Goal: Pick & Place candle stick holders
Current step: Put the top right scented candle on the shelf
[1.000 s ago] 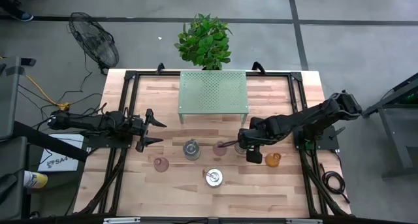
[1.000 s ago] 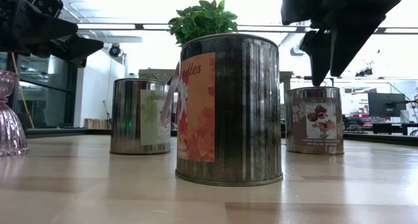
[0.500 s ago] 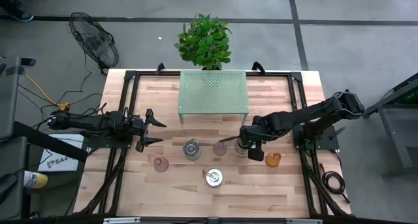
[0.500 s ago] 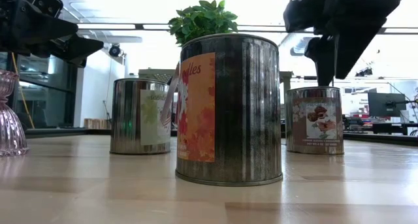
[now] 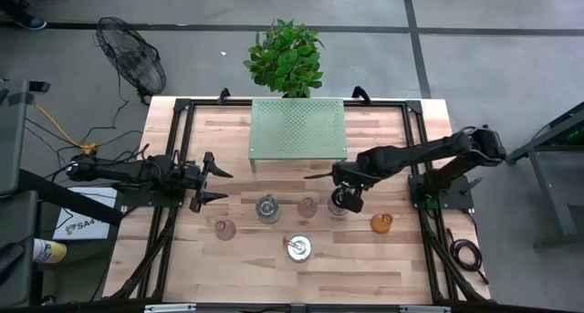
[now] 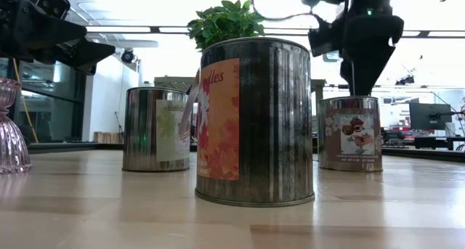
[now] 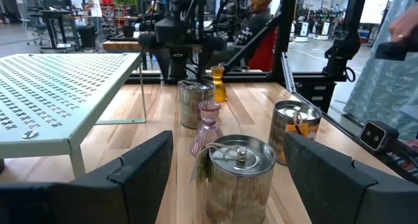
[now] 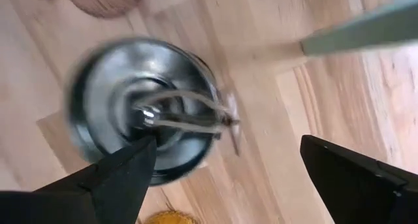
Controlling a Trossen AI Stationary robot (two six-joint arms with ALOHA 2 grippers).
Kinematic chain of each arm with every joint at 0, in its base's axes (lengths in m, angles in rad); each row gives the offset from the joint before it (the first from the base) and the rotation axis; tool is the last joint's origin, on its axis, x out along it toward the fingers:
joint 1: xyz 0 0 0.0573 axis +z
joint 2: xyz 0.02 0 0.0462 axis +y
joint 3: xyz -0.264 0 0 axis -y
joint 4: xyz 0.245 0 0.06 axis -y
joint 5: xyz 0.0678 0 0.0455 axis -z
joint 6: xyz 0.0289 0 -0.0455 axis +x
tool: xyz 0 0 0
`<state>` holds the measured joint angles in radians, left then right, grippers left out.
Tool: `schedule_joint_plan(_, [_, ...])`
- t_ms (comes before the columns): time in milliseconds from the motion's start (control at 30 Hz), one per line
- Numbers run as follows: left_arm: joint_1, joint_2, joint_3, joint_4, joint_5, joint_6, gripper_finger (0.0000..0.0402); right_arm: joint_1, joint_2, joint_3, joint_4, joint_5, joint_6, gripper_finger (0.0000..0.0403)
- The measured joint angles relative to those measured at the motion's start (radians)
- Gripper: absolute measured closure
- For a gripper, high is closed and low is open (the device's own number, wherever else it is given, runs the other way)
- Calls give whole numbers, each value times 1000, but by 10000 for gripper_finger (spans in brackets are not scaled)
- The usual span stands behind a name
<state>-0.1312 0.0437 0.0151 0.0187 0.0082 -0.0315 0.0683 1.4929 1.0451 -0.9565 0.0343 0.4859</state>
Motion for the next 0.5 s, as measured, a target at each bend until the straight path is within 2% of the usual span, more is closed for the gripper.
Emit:
schedule_joint_plan(167, [0, 0, 0, 0, 0, 0, 114, -12, -5, -41, 27, -41, 17, 35])
schedule_joint_plan(500, [0, 0, 0, 0, 0, 0, 114, -36, -2, -45, 20, -84, 82, 83])
